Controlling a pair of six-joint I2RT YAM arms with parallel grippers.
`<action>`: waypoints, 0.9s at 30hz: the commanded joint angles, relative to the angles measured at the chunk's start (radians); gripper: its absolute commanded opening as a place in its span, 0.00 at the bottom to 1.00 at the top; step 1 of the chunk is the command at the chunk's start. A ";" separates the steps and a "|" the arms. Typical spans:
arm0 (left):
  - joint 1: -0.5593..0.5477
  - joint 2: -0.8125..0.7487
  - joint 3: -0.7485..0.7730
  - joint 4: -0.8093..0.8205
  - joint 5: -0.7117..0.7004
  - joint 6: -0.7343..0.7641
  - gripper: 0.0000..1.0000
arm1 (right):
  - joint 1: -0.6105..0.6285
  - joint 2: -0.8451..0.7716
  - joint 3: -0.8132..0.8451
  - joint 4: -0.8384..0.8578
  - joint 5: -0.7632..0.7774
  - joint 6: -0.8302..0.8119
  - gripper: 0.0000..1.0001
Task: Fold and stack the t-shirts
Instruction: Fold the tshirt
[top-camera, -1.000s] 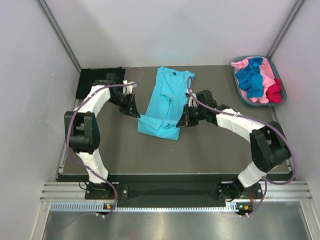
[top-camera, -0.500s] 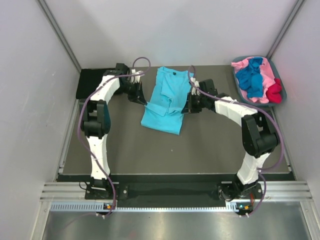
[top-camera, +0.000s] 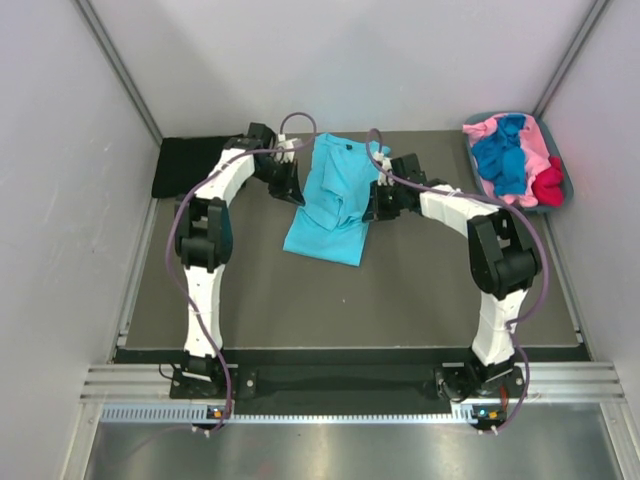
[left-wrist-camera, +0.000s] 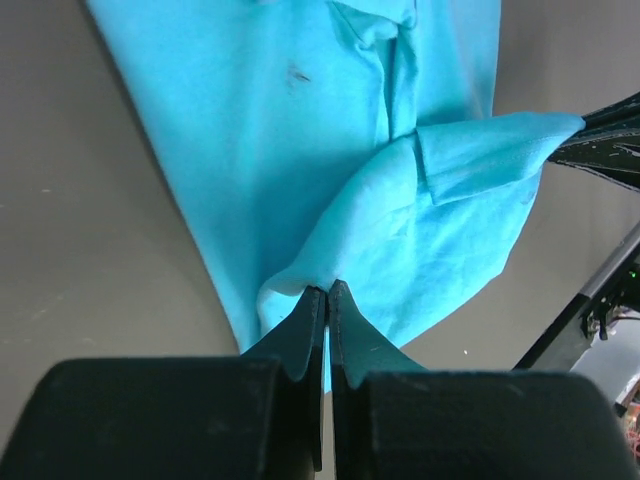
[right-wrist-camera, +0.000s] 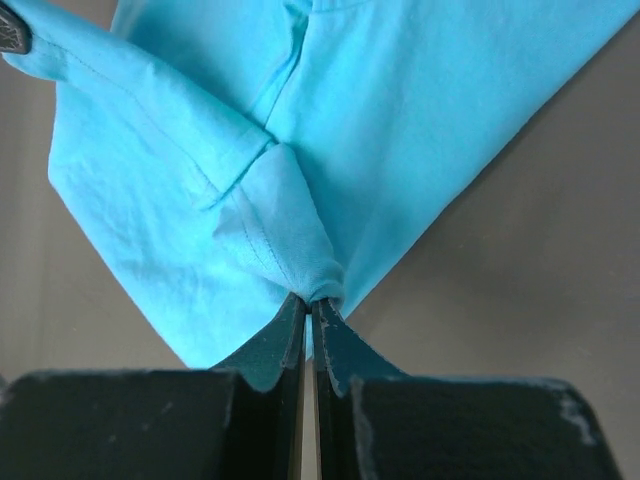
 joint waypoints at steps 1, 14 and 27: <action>0.010 0.008 0.059 0.050 -0.011 -0.029 0.00 | -0.019 0.011 0.067 0.024 0.020 -0.036 0.00; 0.000 0.065 0.121 0.074 -0.043 -0.040 0.01 | -0.028 0.087 0.160 0.021 0.073 -0.082 0.00; 0.070 -0.180 -0.180 -0.053 -0.137 -0.057 0.71 | -0.031 -0.173 -0.103 -0.074 -0.118 0.083 0.54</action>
